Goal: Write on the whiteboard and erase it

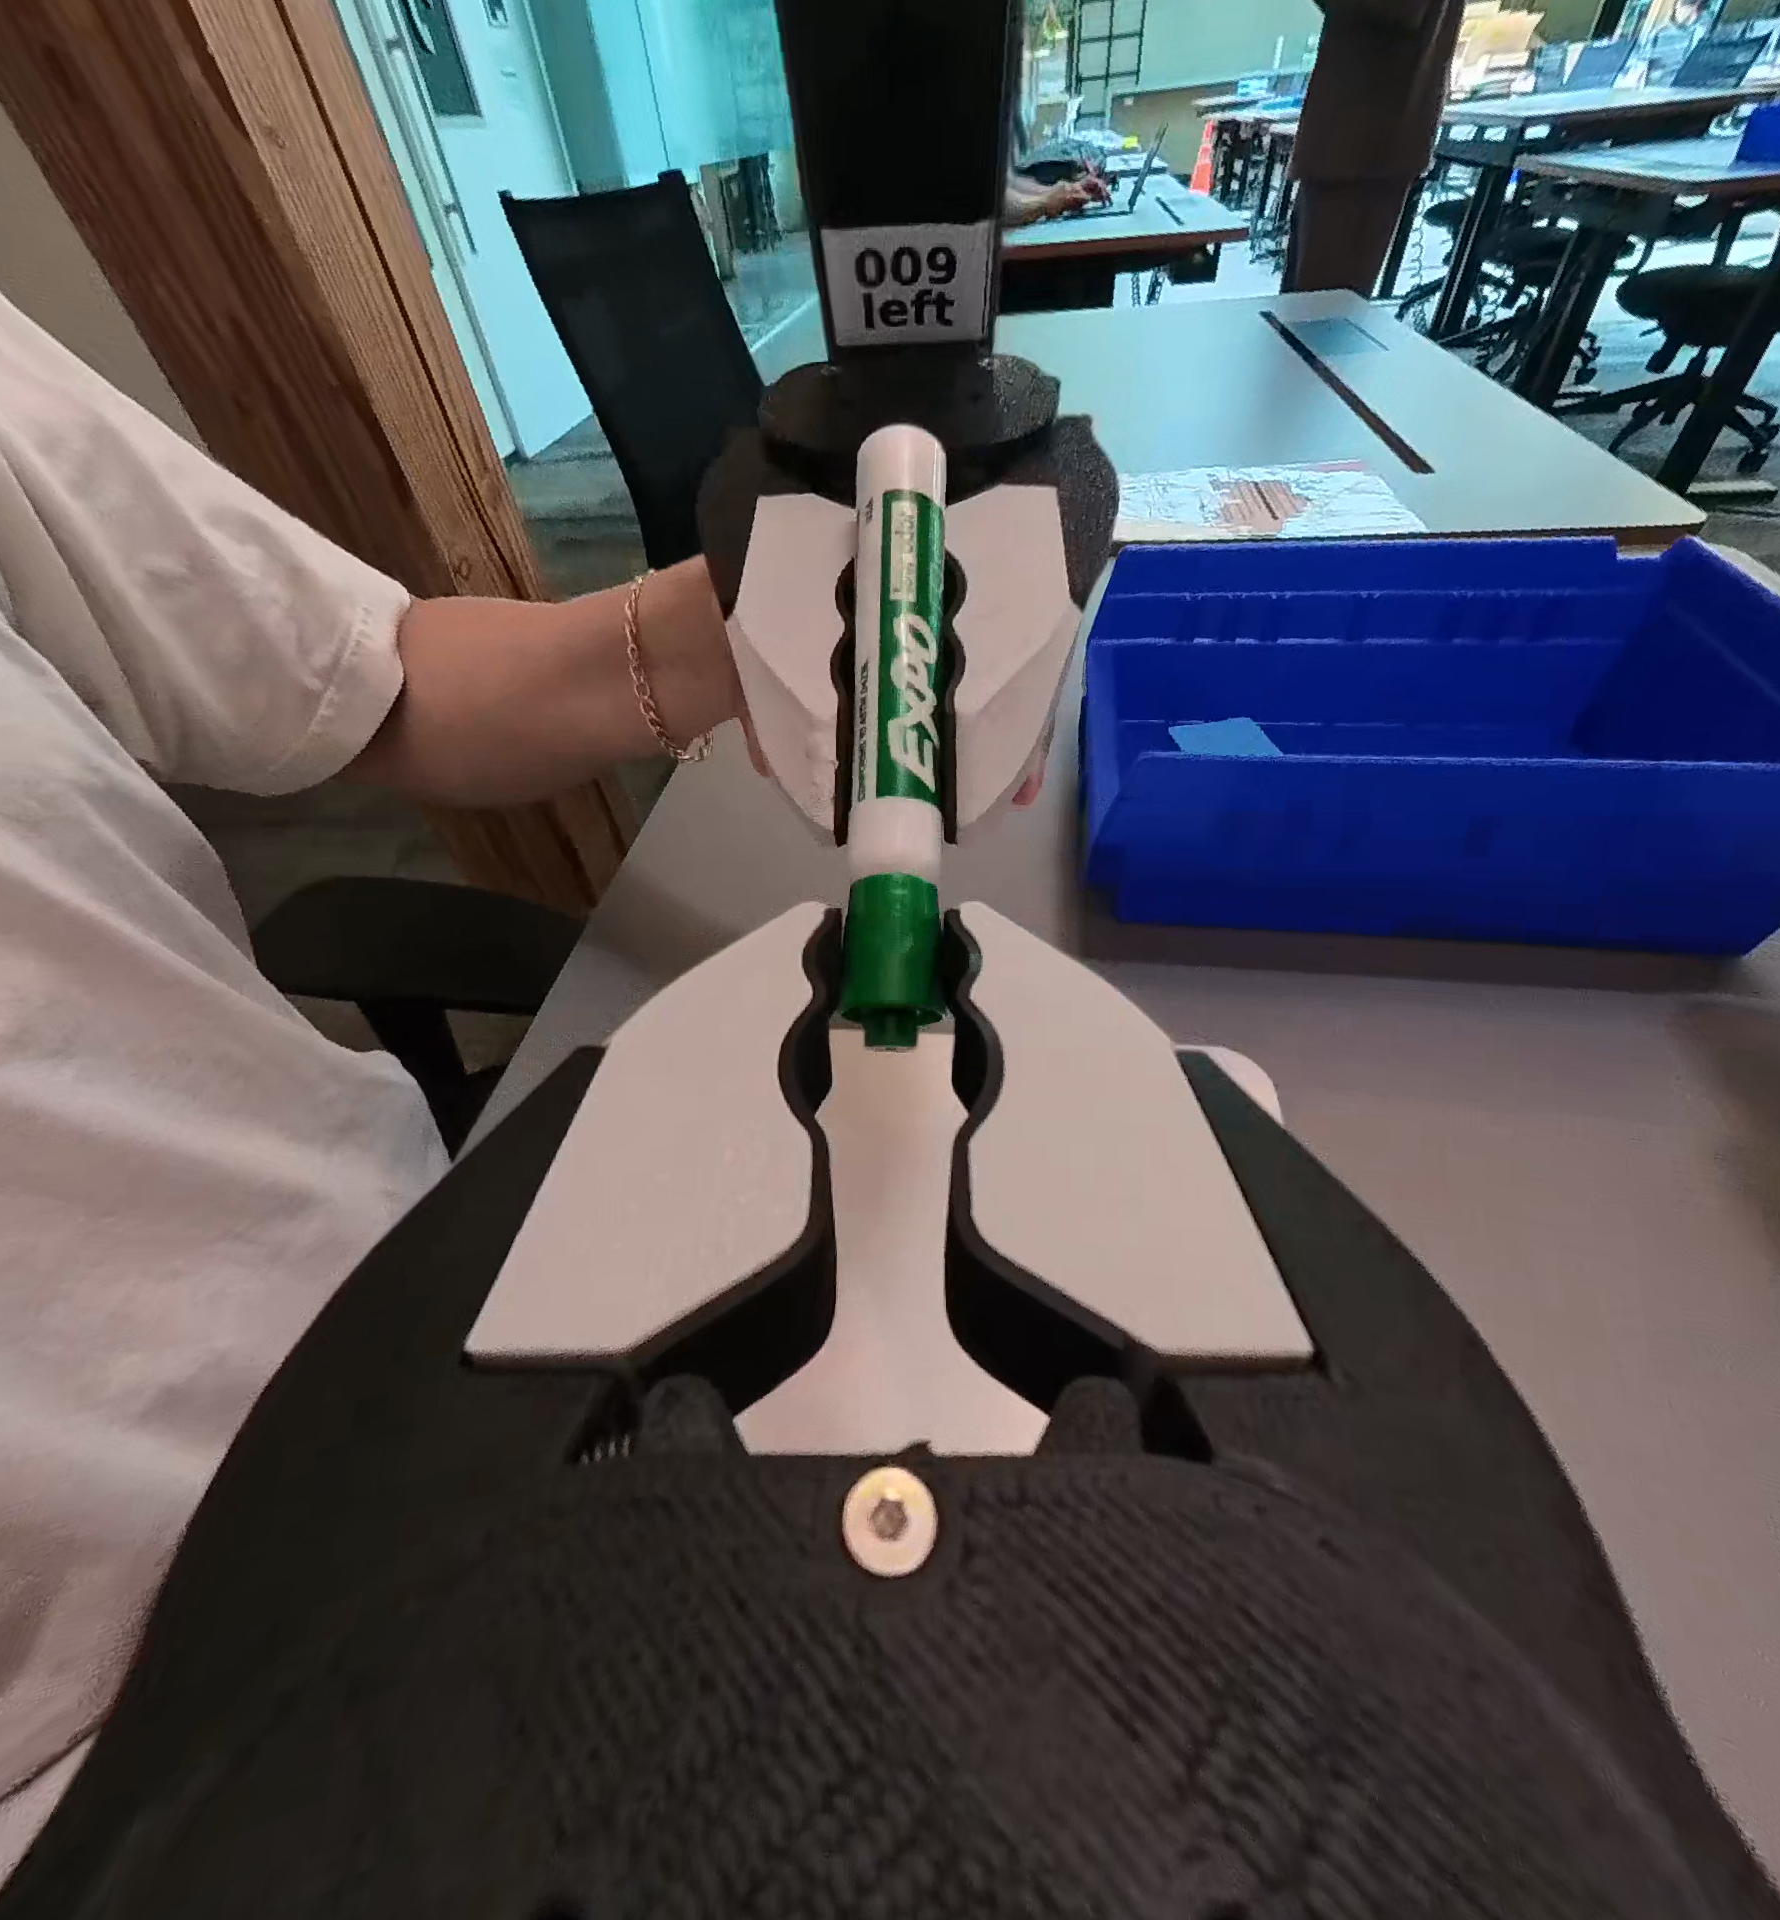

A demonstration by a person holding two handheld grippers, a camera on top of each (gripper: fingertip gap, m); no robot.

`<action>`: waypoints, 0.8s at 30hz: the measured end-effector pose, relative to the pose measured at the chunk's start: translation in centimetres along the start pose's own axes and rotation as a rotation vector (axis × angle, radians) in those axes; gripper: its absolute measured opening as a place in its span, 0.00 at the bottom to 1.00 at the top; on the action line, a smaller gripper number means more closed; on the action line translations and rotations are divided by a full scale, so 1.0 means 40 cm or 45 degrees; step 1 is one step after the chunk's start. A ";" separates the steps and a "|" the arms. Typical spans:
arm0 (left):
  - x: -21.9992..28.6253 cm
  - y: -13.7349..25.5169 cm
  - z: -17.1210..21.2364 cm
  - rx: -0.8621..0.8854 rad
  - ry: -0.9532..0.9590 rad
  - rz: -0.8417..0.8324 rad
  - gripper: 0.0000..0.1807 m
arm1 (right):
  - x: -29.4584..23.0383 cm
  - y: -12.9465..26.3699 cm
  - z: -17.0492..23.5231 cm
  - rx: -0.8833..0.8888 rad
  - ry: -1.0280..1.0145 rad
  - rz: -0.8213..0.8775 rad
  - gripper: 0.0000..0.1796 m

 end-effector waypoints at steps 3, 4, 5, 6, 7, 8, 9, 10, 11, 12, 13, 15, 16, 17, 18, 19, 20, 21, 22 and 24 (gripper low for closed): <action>-0.001 -0.004 0.005 -0.018 -0.024 -0.002 0.10 | -0.001 -0.001 0.009 -0.065 0.028 -0.001 0.11; 0.000 -0.004 0.005 -0.017 -0.024 0.002 0.10 | -0.005 -0.002 0.011 -0.075 0.022 -0.017 0.13; -0.001 -0.004 0.007 -0.024 -0.022 0.006 0.10 | -0.004 -0.002 0.014 -0.086 0.003 -0.022 0.13; 0.001 -0.006 0.008 -0.027 -0.029 0.015 0.10 | -0.003 0.000 0.017 -0.095 -0.018 -0.023 0.11; 0.002 -0.008 0.012 -0.035 -0.034 0.018 0.10 | -0.002 0.001 0.023 -0.128 -0.035 -0.019 0.11; 0.000 -0.011 0.018 -0.051 -0.028 0.016 0.10 | 0.000 0.002 0.031 -0.179 -0.017 0.009 0.11; -0.002 -0.014 0.024 -0.063 -0.026 0.013 0.10 | 0.002 0.003 0.037 -0.224 0.022 0.045 0.11; -0.003 -0.015 0.027 -0.062 -0.025 0.009 0.10 | 0.002 0.000 0.038 -0.252 0.063 0.086 0.11; -0.006 -0.014 0.028 -0.046 -0.015 -0.003 0.10 | 0.004 0.001 0.035 -0.262 0.121 0.143 0.11; -0.009 -0.013 0.025 -0.024 0.013 -0.011 0.10 | 0.005 0.003 0.031 -0.270 0.200 0.209 0.11; -0.012 -0.014 0.024 -0.009 0.051 -0.020 0.10 | 0.009 0.005 0.031 -0.299 0.287 0.284 0.11; -0.024 -0.020 0.029 0.008 0.128 -0.050 0.10 | 0.019 0.009 0.038 -0.399 0.474 0.433 0.11; -0.032 -0.023 0.031 0.030 0.190 -0.071 0.10 | 0.027 0.013 0.037 -0.436 0.569 0.530 0.11; -0.040 -0.026 0.032 0.061 0.290 -0.089 0.10 | 0.034 0.016 0.040 -0.494 0.672 0.614 0.11; -0.049 -0.030 0.036 0.087 0.405 -0.103 0.10 | 0.042 0.020 0.043 -0.557 0.775 0.707 0.11; -0.059 -0.035 0.038 0.134 0.502 -0.115 0.10 | 0.050 0.025 0.044 -0.607 0.877 0.796 0.11; -0.066 -0.039 0.043 0.166 0.582 -0.118 0.10 | 0.056 0.027 0.051 -0.658 0.937 0.850 0.11; -0.072 -0.044 0.053 0.166 0.612 -0.128 0.10 | 0.062 0.028 0.066 -0.697 0.918 0.858 0.11; -0.075 -0.049 0.066 0.140 0.561 -0.152 0.10 | 0.066 0.027 0.080 -0.683 0.834 0.823 0.11; -0.065 -0.052 0.078 0.075 0.329 -0.179 0.10 | 0.057 0.026 0.098 -0.483 0.439 0.604 0.11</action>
Point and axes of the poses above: each gripper's, where its closed fingertips meet, y back along the fingers, z out of its underside, x = y × z across the jaws, the point moved 3 cm from there along y, back along the fingers, and after that the axes turned 3 degrees about x, right-handed, at the moved point
